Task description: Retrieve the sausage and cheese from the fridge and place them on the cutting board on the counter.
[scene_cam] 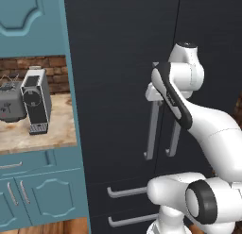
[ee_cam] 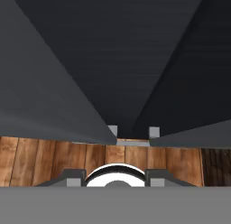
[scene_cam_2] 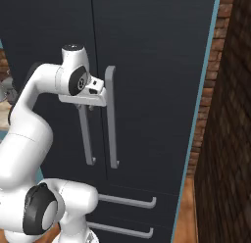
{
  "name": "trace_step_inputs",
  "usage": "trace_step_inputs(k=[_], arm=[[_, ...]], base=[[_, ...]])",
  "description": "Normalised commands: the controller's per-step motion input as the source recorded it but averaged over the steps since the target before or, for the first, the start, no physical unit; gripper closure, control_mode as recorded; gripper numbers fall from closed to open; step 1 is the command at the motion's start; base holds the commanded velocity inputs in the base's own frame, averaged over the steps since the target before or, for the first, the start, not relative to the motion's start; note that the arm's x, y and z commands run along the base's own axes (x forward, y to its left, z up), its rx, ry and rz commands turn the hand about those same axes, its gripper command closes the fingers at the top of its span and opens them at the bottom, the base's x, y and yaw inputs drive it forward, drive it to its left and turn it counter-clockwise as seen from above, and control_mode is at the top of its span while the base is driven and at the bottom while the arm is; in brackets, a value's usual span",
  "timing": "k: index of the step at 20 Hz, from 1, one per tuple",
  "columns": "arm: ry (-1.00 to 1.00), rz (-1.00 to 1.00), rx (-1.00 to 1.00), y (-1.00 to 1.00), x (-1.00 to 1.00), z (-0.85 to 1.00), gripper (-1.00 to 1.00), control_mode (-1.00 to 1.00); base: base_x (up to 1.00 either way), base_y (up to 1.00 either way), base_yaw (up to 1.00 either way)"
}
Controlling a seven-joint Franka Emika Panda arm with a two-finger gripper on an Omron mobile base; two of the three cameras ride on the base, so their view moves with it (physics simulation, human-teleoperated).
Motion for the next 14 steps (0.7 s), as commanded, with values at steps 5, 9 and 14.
trace_step_inputs(k=[5,9,14], arm=[[0.0,0.0,0.0,0.0,0.0,0.0,-1.0,1.0],[0.0,0.0,0.0,0.0,0.0,0.0,-1.0,1.0],[0.0,0.0,0.0,0.0,0.0,0.0,-1.0,1.0]], base=[[-0.21,0.0,0.0],[-0.43,-0.02,0.0],[-0.44,-0.19,0.0]])
